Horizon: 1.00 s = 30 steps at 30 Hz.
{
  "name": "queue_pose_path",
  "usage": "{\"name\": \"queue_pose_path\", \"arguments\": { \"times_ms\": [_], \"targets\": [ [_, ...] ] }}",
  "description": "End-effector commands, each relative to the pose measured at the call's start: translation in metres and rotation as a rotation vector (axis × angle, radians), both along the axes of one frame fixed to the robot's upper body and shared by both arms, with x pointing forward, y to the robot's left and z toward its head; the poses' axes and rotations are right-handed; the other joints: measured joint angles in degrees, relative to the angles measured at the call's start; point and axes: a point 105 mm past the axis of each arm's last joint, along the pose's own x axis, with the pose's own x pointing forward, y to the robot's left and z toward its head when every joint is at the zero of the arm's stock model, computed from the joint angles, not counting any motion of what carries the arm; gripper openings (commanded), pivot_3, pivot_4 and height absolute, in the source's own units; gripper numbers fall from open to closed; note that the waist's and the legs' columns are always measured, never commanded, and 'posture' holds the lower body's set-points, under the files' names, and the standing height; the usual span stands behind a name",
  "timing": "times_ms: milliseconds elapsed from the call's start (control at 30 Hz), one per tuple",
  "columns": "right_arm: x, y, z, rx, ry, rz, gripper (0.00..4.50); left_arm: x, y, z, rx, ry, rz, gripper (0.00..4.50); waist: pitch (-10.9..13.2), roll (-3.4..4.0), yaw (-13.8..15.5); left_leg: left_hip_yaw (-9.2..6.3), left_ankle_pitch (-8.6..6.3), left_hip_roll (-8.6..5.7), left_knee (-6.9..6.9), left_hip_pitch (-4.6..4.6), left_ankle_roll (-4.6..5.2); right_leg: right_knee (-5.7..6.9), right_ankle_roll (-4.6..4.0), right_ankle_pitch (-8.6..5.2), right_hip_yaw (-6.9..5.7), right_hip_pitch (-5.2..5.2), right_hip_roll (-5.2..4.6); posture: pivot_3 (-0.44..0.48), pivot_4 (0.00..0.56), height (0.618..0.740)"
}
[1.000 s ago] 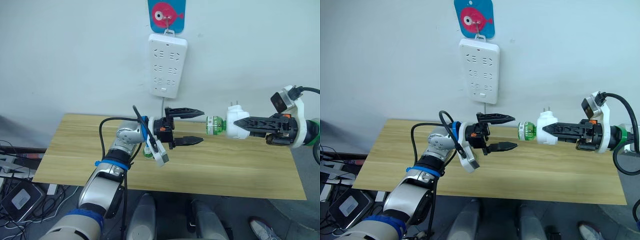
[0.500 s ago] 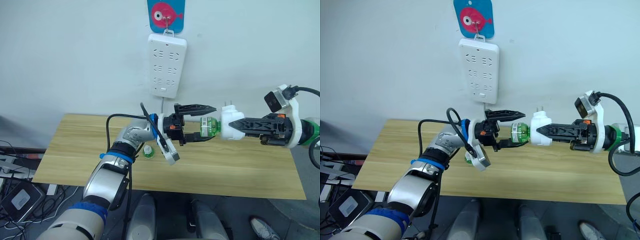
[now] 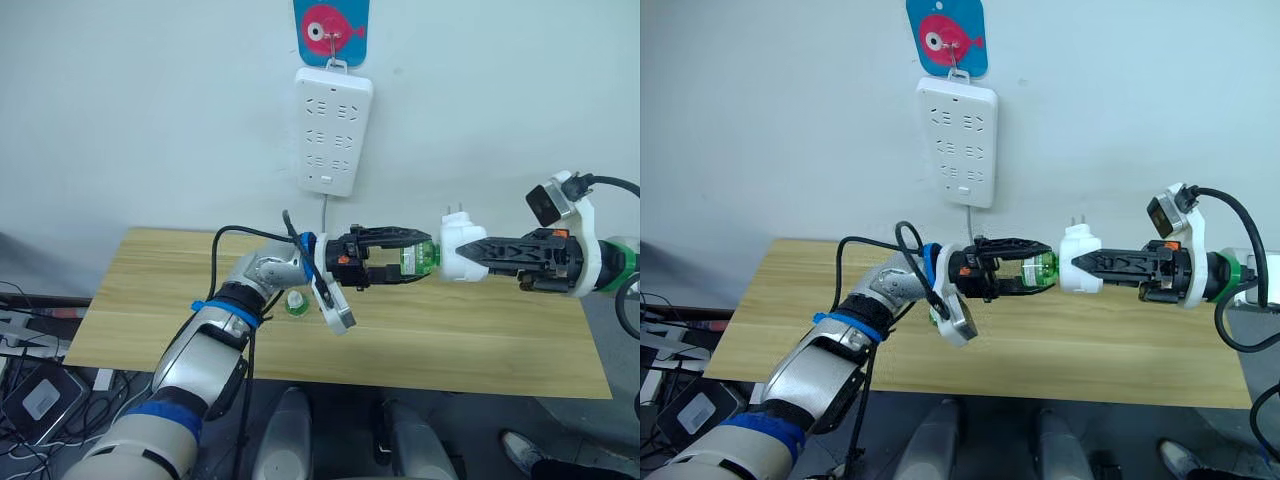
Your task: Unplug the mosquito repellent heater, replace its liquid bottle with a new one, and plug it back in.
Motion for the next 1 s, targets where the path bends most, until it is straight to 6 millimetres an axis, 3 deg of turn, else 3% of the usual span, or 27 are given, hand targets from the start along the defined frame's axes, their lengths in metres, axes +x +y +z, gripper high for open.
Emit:
{"name": "queue_pose_path", "arguments": {
  "times_ms": [33,100,167,233,333,500,700,833,900,1000],
  "targets": [
    [-0.009,0.000,0.015,0.004,-0.045,0.044,3.06,-0.002,-0.002,0.016,0.000,0.660,-0.177,2.27,0.02,0.00,-0.86,-0.01,0.00,0.05,-0.01,0.00,-0.01,0.04,0.00,0.00,-0.02,-0.01,-0.03,0.205,0.270,0.740],
    [-0.014,0.001,0.015,-0.018,-0.044,0.063,3.06,-0.009,0.001,0.022,0.079,0.969,-0.281,2.27,0.09,0.00,-1.29,-0.28,0.01,0.12,0.00,-0.06,-0.02,0.04,-0.01,-0.01,-0.31,0.00,-0.04,0.207,0.271,0.740],
    [-0.021,0.003,0.012,-0.040,-0.044,0.088,3.06,-0.006,0.011,0.025,0.148,1.433,-0.390,2.27,0.10,0.09,-1.58,-0.48,0.01,0.16,0.01,-0.03,0.00,0.10,-0.05,-0.04,-0.50,0.02,0.10,0.214,0.272,0.740],
    [-0.023,0.005,0.010,-0.040,-0.043,0.102,3.06,-0.008,0.021,0.029,0.215,1.757,-0.504,2.27,0.10,0.09,-2.15,-0.65,0.03,0.16,0.00,0.03,0.06,0.19,0.15,-0.21,-0.66,0.09,0.18,0.217,0.271,0.740],
    [-0.025,0.009,0.006,-0.063,-0.046,0.108,3.06,-0.006,0.029,0.009,0.325,2.008,-0.478,2.27,0.11,0.10,-3.17,-0.72,0.04,0.12,0.01,0.02,0.07,0.15,0.19,-0.25,-0.76,0.12,0.20,0.219,0.272,0.740],
    [-0.019,0.011,0.006,-0.075,-0.074,0.069,3.06,-0.010,0.036,0.000,0.373,2.199,-0.534,2.27,0.12,0.09,-4.27,-0.60,0.05,0.10,-0.02,0.01,0.07,0.11,0.18,-0.25,-0.66,0.07,0.19,0.220,0.271,0.740],
    [-0.012,0.003,0.007,-0.083,-0.085,-0.003,3.06,-0.010,0.041,-0.009,0.372,2.191,-0.470,2.27,0.12,0.09,-4.30,-0.57,0.05,0.10,-0.03,0.00,0.07,0.08,0.17,-0.25,-0.62,0.07,0.18,0.210,0.273,0.740],
    [-0.003,-0.014,0.007,-0.117,-0.067,-0.109,3.06,-0.006,0.053,-0.012,0.338,2.189,-0.421,2.27,0.12,0.09,-4.27,-0.49,0.05,0.07,-0.03,0.00,0.06,0.07,0.17,-0.25,-0.54,0.05,0.14,0.212,0.273,0.740],
    [0.005,-0.028,-0.013,-0.250,-0.042,-0.197,3.06,-0.005,0.059,-0.016,0.317,2.187,-0.392,2.27,0.12,0.09,-4.26,-0.44,0.05,0.05,-0.03,0.00,0.06,0.05,0.17,-0.25,-0.50,0.05,0.12,0.213,0.274,0.740],
    [0.026,-0.067,-0.076,-0.633,-0.017,-0.405,3.06,-0.008,0.064,-0.021,0.304,2.177,-0.361,2.27,0.11,0.07,-4.23,-0.42,0.05,0.06,-0.04,0.00,0.06,0.01,0.18,-0.26,-0.48,0.05,0.12,0.223,0.276,0.740]
  ]
}}
